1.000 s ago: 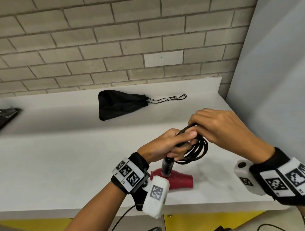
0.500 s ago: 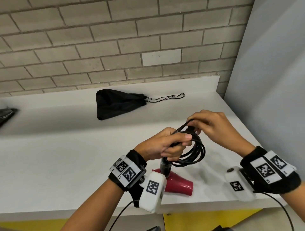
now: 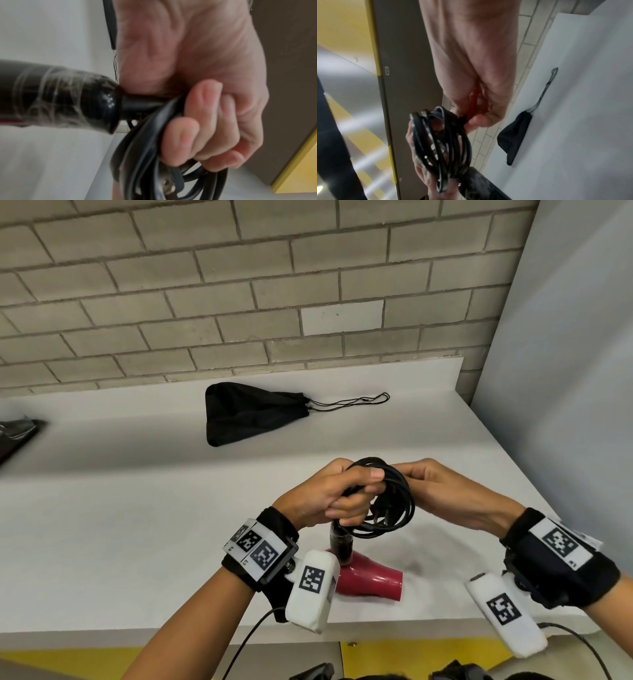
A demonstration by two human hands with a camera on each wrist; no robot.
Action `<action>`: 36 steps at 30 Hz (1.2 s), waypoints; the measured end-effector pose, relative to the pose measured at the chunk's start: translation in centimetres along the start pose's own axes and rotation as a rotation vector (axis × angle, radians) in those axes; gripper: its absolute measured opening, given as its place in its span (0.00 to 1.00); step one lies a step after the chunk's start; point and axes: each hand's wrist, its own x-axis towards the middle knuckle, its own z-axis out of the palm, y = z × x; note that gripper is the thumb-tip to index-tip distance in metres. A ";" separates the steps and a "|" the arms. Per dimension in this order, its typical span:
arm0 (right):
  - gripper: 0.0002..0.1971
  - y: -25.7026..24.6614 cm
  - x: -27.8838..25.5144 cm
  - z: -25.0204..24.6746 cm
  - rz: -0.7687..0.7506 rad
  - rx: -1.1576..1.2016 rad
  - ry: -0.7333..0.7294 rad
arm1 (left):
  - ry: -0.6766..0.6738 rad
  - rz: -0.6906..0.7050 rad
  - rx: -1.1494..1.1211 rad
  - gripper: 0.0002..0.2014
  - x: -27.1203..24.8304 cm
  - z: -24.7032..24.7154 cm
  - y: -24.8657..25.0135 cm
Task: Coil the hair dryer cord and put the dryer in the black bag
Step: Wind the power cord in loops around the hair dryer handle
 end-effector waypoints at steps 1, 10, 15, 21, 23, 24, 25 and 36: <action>0.19 0.1 -0.1 0.2 0.019 0.017 0.000 | 0.001 0.004 0.006 0.16 0.0 0.0 0.0; 0.31 -0.5 -0.6 0.1 0.130 -0.006 0.013 | -0.019 0.018 0.074 0.16 0.8 0.9 0.0; 0.30 -0.6 -0.9 -0.8 0.124 0.048 0.015 | -0.013 0.054 0.097 0.16 1.2 1.0 -0.3; 0.17 -0.7 -0.5 -0.5 0.195 0.285 0.112 | 0.069 0.064 0.114 0.16 1.4 1.0 -0.3; 0.18 -0.6 -0.3 -0.4 0.238 0.302 0.108 | 0.090 0.067 0.138 0.17 1.4 1.0 -0.4; 0.20 -0.8 -0.4 -0.4 0.255 0.299 0.094 | 0.097 0.069 0.156 0.19 1.3 0.9 -0.4; 0.23 -0.9 -0.5 -0.5 0.272 0.288 0.067 | 0.103 0.071 0.173 0.21 1.2 0.8 -0.4; 0.29 -0.3 -1.3 -0.1 0.054 0.187 0.148 | 0.204 0.128 0.095 0.21 1.3 0.4 -0.6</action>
